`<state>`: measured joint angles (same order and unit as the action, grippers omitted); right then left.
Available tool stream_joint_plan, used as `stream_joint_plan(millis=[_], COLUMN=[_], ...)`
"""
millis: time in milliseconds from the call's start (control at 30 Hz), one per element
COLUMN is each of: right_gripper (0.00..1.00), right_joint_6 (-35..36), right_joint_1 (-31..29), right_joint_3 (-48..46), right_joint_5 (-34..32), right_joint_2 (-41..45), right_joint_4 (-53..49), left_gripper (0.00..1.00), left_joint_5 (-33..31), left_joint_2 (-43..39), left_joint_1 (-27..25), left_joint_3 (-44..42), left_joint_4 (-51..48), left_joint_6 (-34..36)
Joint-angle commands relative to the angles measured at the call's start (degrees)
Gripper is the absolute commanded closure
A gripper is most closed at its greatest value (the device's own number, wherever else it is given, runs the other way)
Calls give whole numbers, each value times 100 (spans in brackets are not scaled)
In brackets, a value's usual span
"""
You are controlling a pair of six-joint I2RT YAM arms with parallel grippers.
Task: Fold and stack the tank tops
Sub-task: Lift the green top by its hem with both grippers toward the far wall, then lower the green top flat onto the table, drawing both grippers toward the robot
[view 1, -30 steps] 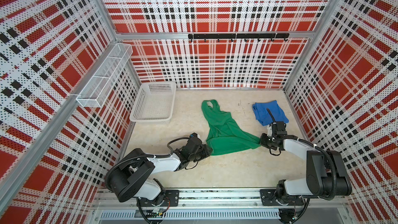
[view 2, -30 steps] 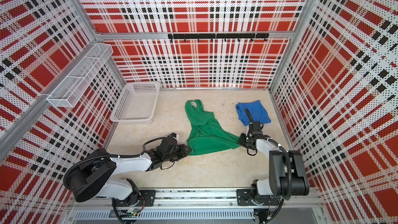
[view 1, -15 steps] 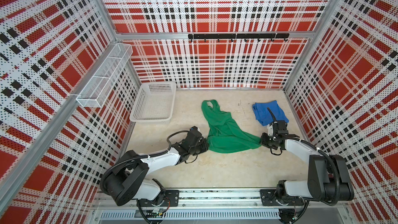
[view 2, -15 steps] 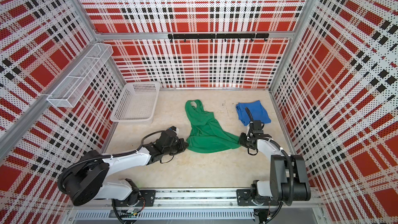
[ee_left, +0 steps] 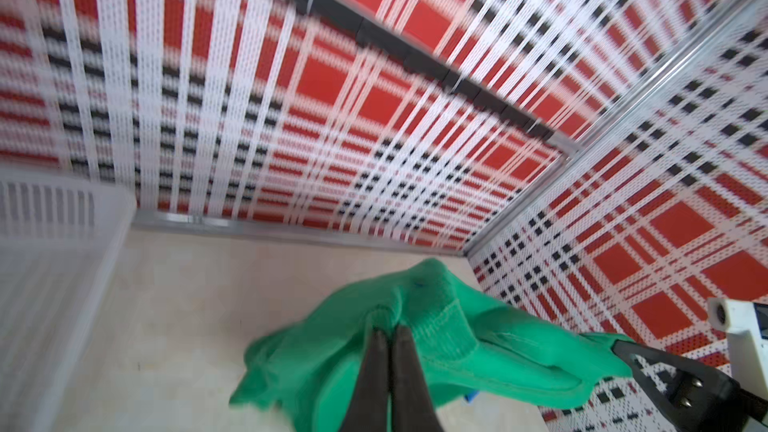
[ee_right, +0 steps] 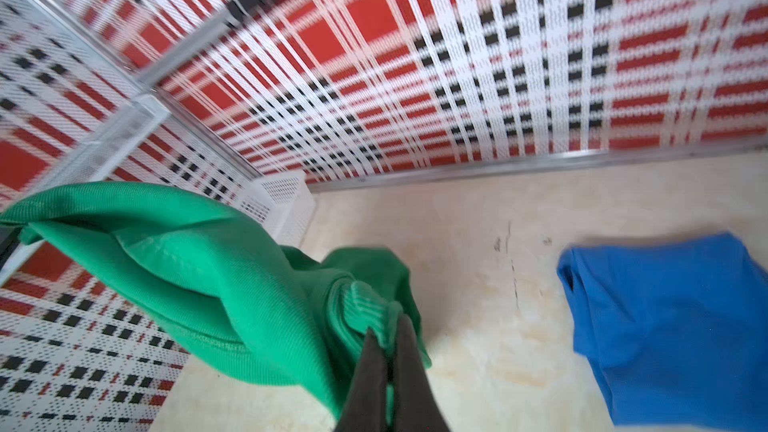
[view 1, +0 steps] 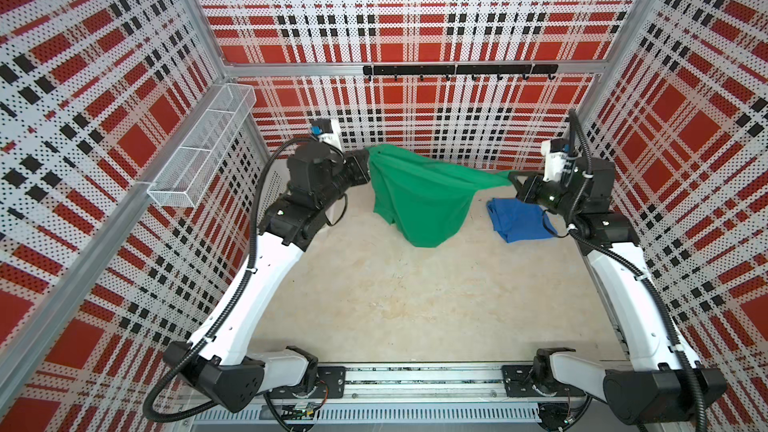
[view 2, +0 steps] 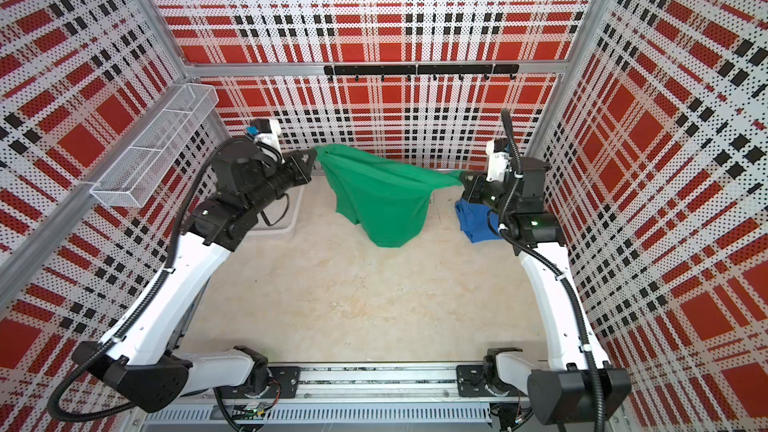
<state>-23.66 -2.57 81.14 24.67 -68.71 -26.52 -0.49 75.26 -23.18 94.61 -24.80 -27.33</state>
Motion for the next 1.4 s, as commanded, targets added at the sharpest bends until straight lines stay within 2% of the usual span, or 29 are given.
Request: stream_joint_plan(millis=[0,100,167,333,500,633,767,933,1067,1200,1267,1367], right_gripper=[100,100,100,100,100,100,100,100,100,100,100,100], right_joint_6=[-24,-8,120,382,548,718,775,714,711,925,1065,1168], right_joint_1=[-7,-7,-7,-7,-7,-7,-7,-7,-10,-7,-7,11], right_joint_3=[525,837,979,1289,1187,1251,1089,1535,2566,3562,3968,4207], right_joint_5=[402,469,282,44,-57,-5,158,369,546,653,656,800], right_joint_2=[101,125,38,-534,-411,-573,-971,-2028,-2923,-3416,-3589,-3712], right_joint_4=[18,35,-82,-564,-583,-710,-217,848,1386,1469,1328,1220], left_gripper=[100,100,100,100,100,100,100,100,100,100,100,100], left_joint_5=[-347,-505,-609,4,105,435,596,961,910,1170,1287,1521], left_joint_2=[85,-2,-90,-109,-212,41,573,1962,3178,4009,4171,4024], left_joint_1=[50,55,90,705,857,1087,1106,1316,1359,1485,1573,1680], left_joint_3=[865,1190,1063,315,34,-7,89,1258,2996,4600,4922,4516], left_joint_4=[-649,-728,-686,-456,-386,-306,5,405,440,456,554,836], left_joint_6=[589,822,864,767,826,826,907,1070,1230,1054,917,728])
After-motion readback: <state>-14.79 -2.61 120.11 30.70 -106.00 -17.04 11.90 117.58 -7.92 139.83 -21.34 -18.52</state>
